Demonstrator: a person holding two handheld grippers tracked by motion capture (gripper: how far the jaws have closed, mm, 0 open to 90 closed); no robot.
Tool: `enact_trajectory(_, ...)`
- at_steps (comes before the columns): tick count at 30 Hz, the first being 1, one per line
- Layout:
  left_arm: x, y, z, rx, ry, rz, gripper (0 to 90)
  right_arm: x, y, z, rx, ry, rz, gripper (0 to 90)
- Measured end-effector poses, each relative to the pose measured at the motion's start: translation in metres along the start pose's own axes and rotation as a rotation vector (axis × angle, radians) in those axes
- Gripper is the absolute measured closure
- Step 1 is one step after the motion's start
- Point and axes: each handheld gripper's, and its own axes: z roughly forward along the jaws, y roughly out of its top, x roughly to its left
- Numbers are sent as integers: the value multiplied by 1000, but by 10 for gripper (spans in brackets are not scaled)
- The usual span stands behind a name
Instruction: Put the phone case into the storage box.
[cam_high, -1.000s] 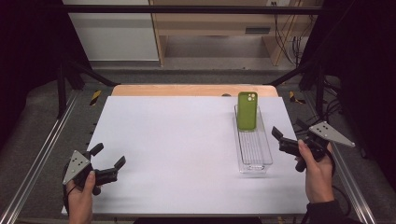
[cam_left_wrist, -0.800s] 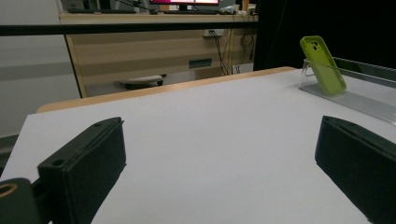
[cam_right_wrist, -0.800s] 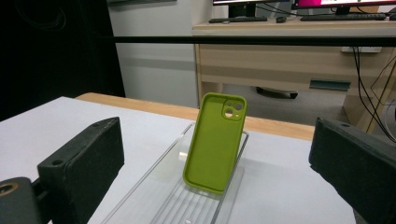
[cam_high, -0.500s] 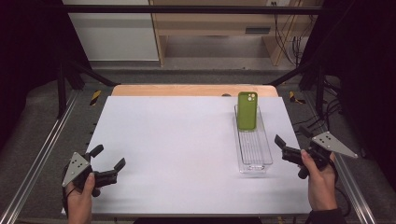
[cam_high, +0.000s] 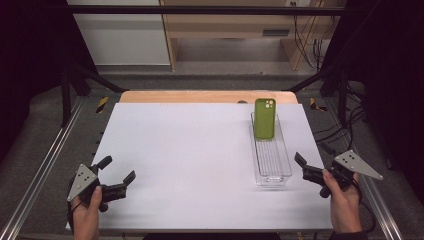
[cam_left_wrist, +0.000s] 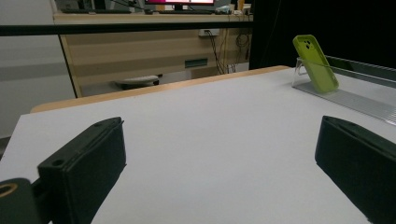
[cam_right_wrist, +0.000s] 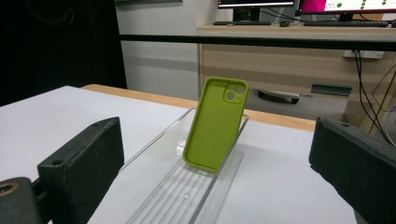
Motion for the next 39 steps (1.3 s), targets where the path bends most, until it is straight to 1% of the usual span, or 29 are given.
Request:
enact_trajectory(14, 0, 0, -1, -2, -1, -1, 14, 0, -22, -7, 4, 5, 17, 34)
enact_trajectory(25, 0, 0, -1, -4, -4, 0, 14, 2, -38, -9, 15, 12, 9, 34)
enact_trajectory(39, 0, 0, -1, -6, -9, 5, 13, 8, -46, -8, 5, 40, -3, 31)
